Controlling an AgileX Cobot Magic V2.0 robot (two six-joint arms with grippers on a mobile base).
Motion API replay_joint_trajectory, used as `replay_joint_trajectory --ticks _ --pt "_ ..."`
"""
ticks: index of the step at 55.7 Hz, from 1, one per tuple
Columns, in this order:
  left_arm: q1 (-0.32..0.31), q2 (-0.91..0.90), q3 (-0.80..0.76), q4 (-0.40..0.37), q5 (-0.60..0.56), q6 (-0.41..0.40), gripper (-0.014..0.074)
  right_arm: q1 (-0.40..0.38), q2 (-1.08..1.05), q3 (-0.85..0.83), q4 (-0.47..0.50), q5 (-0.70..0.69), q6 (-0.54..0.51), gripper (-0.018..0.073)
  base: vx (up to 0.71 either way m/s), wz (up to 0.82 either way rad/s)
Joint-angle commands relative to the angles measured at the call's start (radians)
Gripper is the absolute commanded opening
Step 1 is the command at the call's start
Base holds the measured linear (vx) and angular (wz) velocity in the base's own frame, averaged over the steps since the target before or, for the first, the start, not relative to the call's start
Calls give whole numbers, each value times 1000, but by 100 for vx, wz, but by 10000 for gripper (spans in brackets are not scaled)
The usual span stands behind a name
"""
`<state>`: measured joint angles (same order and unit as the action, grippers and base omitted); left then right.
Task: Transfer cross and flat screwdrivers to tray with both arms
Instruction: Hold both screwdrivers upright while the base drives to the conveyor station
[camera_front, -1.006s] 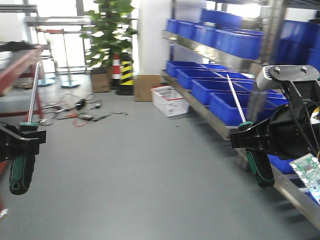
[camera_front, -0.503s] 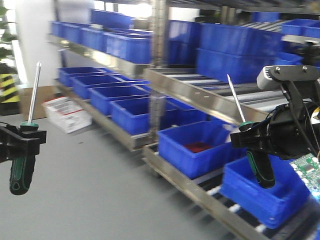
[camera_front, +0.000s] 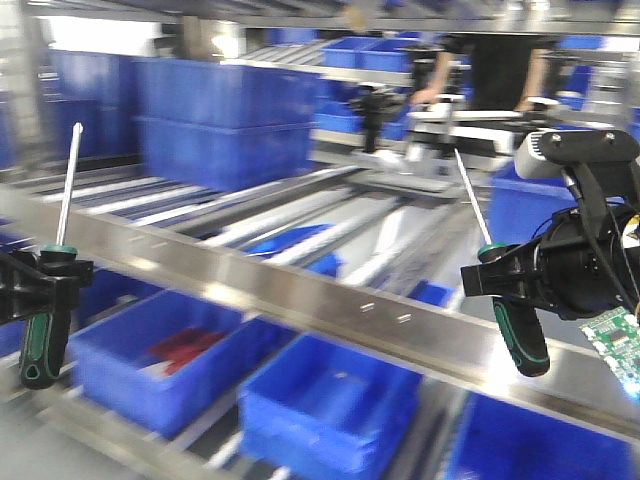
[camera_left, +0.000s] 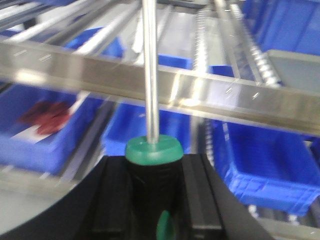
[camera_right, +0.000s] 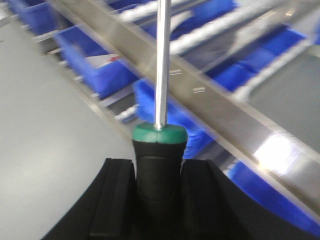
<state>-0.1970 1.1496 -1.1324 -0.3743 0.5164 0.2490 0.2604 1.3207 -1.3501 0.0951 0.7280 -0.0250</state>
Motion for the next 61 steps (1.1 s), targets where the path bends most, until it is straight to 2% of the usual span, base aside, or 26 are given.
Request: replay_joint_trajectory --ticks 1,31,61 --pt "-4 -20 -27 -23 -85 -8 3 -4 -31 -34 -2 -82 -5 -8 41 -69" --pt "-4 -20 -27 -23 -85 -8 3 -4 -31 -34 0 -82 -5 -8 36 -65" --pt "-4 -20 -27 -23 -85 -8 3 -4 -31 -34 0 -82 -5 -8 23 -20"
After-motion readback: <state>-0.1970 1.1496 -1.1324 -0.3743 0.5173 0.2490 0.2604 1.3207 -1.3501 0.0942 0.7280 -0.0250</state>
